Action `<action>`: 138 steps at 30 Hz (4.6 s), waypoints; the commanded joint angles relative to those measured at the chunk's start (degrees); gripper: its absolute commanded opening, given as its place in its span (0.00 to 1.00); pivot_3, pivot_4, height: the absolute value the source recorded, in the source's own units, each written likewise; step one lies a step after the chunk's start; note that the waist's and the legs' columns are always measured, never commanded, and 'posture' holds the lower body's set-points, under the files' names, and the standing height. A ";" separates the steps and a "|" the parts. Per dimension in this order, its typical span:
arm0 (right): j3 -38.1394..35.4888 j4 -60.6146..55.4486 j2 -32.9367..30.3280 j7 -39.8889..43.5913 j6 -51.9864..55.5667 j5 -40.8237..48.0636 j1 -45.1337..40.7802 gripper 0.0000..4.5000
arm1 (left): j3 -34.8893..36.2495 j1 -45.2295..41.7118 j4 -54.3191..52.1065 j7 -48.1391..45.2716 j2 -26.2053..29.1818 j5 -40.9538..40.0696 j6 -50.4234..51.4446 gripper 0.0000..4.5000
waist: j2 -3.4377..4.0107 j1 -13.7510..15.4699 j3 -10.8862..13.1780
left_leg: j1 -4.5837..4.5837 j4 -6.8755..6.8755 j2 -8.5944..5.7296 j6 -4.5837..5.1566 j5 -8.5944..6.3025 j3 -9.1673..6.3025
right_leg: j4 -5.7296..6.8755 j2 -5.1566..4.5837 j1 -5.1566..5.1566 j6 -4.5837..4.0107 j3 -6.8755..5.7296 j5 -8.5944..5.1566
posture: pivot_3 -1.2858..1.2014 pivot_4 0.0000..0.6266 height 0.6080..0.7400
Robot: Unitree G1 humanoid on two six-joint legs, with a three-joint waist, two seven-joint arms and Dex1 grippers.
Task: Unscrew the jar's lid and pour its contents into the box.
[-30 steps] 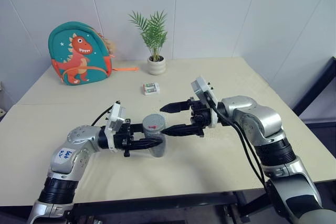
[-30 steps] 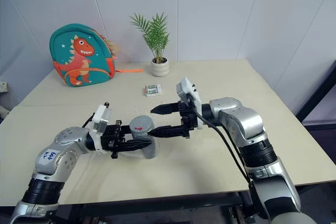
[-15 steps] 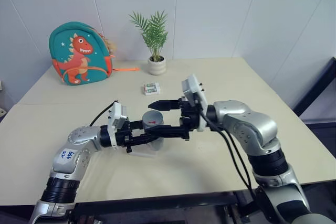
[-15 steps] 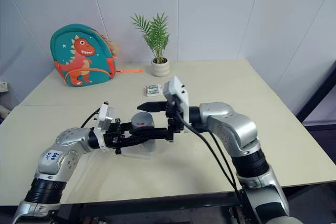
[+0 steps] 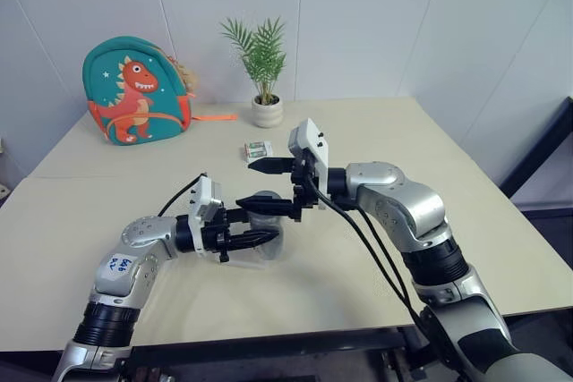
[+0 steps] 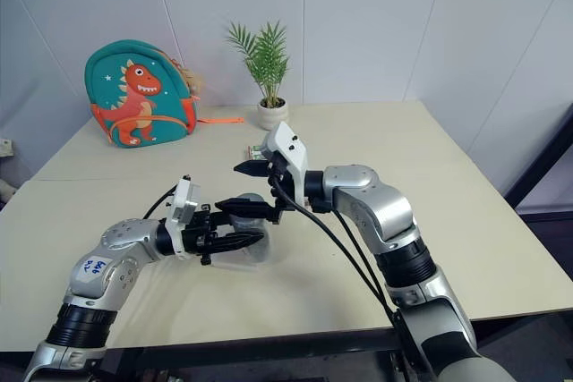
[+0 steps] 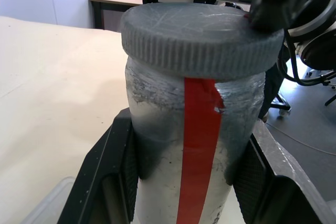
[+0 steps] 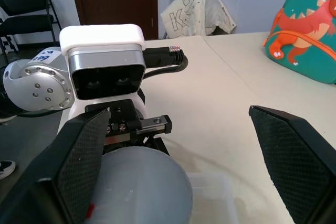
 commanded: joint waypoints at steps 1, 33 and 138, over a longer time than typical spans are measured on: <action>-0.63 -3.63 -1.20 1.12 1.62 1.55 0.53 0.99 | 1.48 -0.83 -1.65 0.21 0.03 -0.83 -1.19 0.43 | 0.00 0.01 0.00 | 0.00 0.00 0.00 0.00 0.00 0.00 | 0.00 0.00 0.00 0.00 0.00 0.00 | 0.52 0.24 1.00; -6.57 3.24 -8.41 3.47 0.25 3.18 3.28 0.99 | 1.39 -0.66 -1.57 -0.33 0.04 -1.47 -1.71 0.43 | 0.00 0.00 0.00 | 0.00 0.00 0.00 0.00 0.00 0.00 | -0.01 0.00 0.01 0.00 0.00 0.00 | 0.52 0.24 1.00; -3.91 -5.16 -5.99 4.79 5.62 9.21 2.68 0.99 | 1.19 -2.60 1.10 -1.73 0.40 -0.49 -1.88 0.43 | 0.00 -0.08 0.00 | 0.02 0.02 0.00 0.00 0.00 0.01 | 0.02 0.02 0.00 0.02 0.03 -0.01 | 0.52 0.24 1.00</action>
